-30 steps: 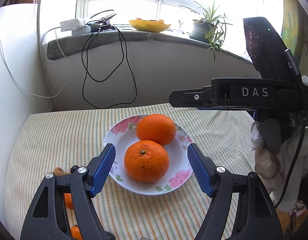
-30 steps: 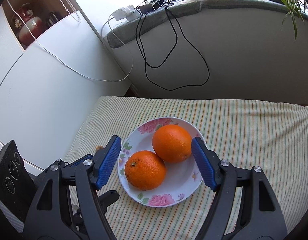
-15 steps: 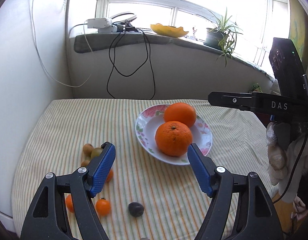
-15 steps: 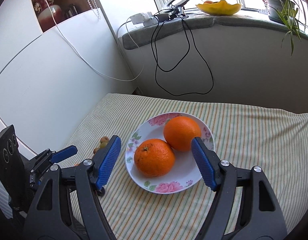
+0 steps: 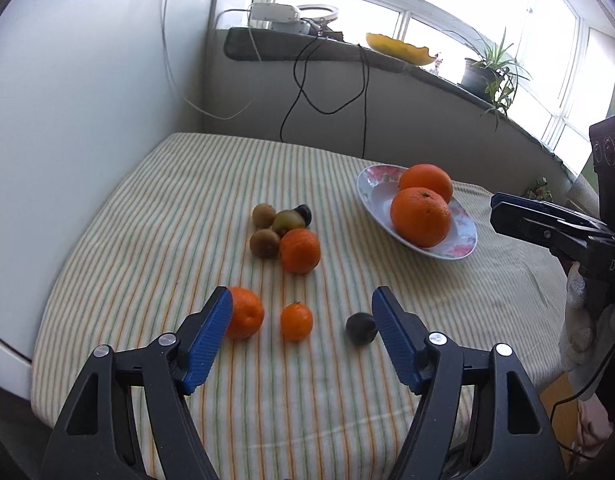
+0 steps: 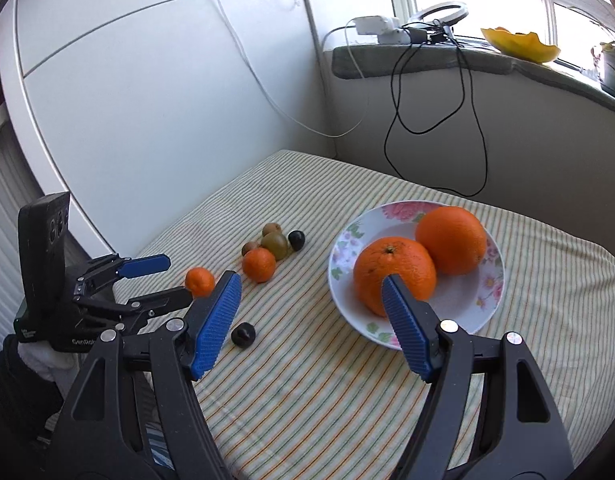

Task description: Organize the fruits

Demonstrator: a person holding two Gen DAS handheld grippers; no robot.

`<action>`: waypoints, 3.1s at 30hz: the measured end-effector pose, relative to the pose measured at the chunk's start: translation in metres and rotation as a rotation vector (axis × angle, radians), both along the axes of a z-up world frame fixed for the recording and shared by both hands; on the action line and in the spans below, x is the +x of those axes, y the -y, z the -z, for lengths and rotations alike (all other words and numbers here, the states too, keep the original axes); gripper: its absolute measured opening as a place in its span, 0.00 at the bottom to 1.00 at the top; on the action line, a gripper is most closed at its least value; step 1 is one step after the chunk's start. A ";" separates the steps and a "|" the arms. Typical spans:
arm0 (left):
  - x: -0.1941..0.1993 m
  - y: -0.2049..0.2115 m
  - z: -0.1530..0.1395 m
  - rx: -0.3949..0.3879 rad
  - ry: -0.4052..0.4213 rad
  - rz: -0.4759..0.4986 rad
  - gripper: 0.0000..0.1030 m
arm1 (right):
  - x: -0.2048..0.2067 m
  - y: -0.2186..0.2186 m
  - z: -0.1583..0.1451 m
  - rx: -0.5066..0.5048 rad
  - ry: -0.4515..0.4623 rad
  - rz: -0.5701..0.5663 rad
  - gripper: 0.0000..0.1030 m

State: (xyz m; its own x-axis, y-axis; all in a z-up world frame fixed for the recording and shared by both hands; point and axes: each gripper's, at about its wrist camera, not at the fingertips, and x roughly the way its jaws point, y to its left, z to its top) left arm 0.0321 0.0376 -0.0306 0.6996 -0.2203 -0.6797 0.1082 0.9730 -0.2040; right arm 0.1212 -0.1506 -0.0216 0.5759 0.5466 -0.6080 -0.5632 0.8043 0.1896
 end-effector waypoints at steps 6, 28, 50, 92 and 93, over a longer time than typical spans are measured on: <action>-0.007 -0.017 0.020 -0.020 -0.043 -0.040 0.61 | -0.014 -0.027 0.026 -0.056 -0.018 -0.083 0.73; 0.019 -0.042 0.038 -0.106 -0.068 -0.078 0.49 | -0.015 -0.081 0.081 -0.177 -0.107 -0.188 0.49; 0.022 -0.044 0.047 -0.132 -0.079 -0.060 0.34 | -0.006 -0.090 0.088 -0.202 -0.131 -0.189 0.28; 0.067 0.035 -0.001 -0.139 0.023 0.118 0.34 | 0.004 0.016 0.044 -0.043 -0.086 0.005 0.24; 0.070 0.038 -0.001 -0.141 0.022 0.124 0.34 | 0.005 0.020 0.043 -0.041 -0.086 0.015 0.24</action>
